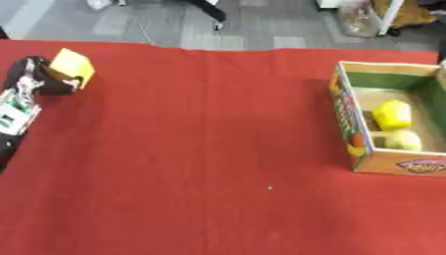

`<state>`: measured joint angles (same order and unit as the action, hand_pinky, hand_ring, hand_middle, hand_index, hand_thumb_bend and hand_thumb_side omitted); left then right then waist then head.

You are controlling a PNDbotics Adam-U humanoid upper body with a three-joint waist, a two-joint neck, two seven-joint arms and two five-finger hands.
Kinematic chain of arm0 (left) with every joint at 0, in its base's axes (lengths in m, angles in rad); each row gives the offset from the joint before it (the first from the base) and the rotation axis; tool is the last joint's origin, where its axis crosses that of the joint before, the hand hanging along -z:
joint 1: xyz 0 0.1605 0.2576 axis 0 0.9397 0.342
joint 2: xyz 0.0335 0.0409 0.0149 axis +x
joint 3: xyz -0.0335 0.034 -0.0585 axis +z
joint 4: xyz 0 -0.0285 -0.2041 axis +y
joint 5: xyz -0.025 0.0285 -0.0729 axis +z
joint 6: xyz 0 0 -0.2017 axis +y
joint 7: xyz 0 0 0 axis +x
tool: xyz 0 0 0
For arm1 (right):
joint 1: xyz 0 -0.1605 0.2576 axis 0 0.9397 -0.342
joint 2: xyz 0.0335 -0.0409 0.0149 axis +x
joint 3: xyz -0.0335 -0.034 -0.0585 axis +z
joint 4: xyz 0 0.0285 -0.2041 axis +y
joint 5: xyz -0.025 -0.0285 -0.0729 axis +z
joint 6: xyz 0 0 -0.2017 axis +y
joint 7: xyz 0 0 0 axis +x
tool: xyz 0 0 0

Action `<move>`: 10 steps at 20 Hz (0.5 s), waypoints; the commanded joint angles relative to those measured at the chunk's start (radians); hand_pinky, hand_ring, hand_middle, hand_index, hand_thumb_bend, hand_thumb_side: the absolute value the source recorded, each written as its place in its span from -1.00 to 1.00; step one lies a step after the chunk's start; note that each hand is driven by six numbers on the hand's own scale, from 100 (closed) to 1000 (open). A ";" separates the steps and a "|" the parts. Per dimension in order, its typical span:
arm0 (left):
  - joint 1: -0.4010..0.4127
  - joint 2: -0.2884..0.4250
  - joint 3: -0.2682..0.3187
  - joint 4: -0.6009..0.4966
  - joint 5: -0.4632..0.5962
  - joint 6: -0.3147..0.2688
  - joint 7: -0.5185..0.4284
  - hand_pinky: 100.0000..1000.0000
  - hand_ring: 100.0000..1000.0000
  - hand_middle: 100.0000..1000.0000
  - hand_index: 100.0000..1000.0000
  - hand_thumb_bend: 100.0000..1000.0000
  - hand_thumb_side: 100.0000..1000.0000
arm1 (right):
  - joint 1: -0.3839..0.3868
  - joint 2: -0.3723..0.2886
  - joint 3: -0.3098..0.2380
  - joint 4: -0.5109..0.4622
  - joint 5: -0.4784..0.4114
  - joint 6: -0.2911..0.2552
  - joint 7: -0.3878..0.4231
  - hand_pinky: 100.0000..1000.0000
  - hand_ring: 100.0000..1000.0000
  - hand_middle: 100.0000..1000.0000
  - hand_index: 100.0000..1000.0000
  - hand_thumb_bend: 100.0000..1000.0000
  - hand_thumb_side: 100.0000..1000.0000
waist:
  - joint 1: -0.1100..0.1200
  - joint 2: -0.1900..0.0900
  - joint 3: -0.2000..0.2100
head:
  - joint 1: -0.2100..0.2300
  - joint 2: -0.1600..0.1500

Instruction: Pick up the objects with one hand, pass them to the other hand, and then place them into the box on the other side of the table.

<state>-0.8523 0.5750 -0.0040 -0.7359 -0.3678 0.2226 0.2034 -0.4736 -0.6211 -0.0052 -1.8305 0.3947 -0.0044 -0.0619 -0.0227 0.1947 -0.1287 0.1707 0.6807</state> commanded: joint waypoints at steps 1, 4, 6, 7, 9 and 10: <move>0.000 0.064 -0.023 -0.114 0.071 -0.052 -0.027 0.33 -0.09 -0.29 -0.06 -0.76 -0.81 | -0.010 -0.020 -0.003 -0.008 -0.006 -0.005 0.007 0.29 0.28 0.16 0.64 -0.68 -0.57 | -0.007 -0.023 0.004 | -0.006 -0.001; 0.033 0.114 -0.055 -0.252 0.164 -0.090 -0.093 0.34 -0.10 -0.30 -0.07 -0.78 -0.78 | -0.011 -0.022 0.003 -0.010 -0.006 -0.012 0.013 0.28 0.28 0.16 0.64 -0.68 -0.57 | -0.004 -0.029 0.011 | -0.010 0.001; 0.057 0.148 -0.072 -0.346 0.224 -0.100 -0.136 0.34 -0.10 -0.30 -0.07 -0.78 -0.75 | -0.013 -0.022 0.007 -0.010 -0.006 -0.014 0.017 0.28 0.27 0.16 0.64 -0.65 -0.56 | -0.003 -0.033 0.015 | -0.012 0.003; 0.070 0.164 -0.081 -0.399 0.254 -0.108 -0.158 0.35 -0.10 -0.30 -0.07 -0.78 -0.75 | -0.014 -0.022 0.010 -0.011 -0.005 -0.014 0.020 0.28 0.27 0.15 0.64 -0.65 -0.55 | -0.002 -0.035 0.018 | -0.013 0.005; 0.099 0.195 -0.095 -0.500 0.316 -0.118 -0.200 0.35 -0.11 -0.30 -0.07 -0.80 -0.74 | -0.018 -0.022 0.017 -0.011 -0.003 -0.014 0.026 0.27 0.27 0.15 0.63 -0.62 -0.55 | -0.001 -0.039 0.021 | -0.016 0.007; 0.113 0.209 -0.101 -0.548 0.347 -0.122 -0.221 0.35 -0.11 -0.30 -0.07 -0.80 -0.73 | -0.021 -0.022 0.022 -0.013 -0.003 -0.015 0.030 0.27 0.26 0.15 0.63 -0.61 -0.54 | 0.000 -0.040 0.022 | -0.017 0.007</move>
<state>-0.7277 0.7282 -0.1006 -1.2115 -0.0579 0.1077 0.0071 -0.4769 -0.6211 0.0201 -1.8305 0.3935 -0.0186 -0.0370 -0.0227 0.1925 -0.1071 0.1571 0.6851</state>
